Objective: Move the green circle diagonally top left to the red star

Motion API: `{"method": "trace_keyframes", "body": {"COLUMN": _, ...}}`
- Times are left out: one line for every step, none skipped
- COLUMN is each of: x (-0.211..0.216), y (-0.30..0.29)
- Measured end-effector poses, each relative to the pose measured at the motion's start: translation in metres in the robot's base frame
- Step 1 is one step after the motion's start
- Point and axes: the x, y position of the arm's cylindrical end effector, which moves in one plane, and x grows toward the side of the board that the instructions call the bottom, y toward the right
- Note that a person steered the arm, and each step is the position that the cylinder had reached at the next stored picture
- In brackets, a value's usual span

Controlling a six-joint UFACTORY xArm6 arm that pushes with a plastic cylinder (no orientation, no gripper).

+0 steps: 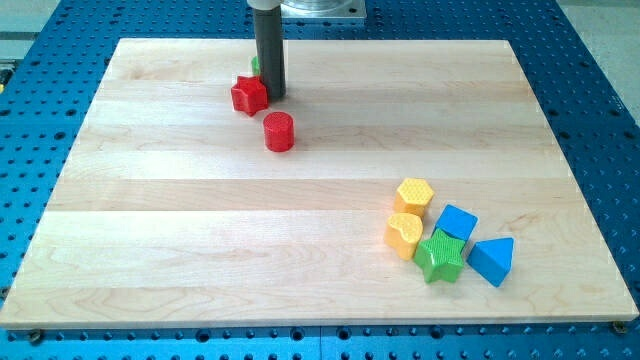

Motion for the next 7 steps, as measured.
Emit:
{"method": "trace_keyframes", "body": {"x": -0.033, "y": -0.022}}
{"method": "trace_keyframes", "body": {"x": -0.027, "y": -0.031}}
{"method": "trace_keyframes", "body": {"x": -0.04, "y": 0.003}}
{"method": "trace_keyframes", "body": {"x": -0.068, "y": 0.005}}
{"method": "trace_keyframes", "body": {"x": -0.068, "y": -0.045}}
{"method": "trace_keyframes", "body": {"x": -0.068, "y": -0.096}}
{"method": "trace_keyframes", "body": {"x": -0.068, "y": -0.102}}
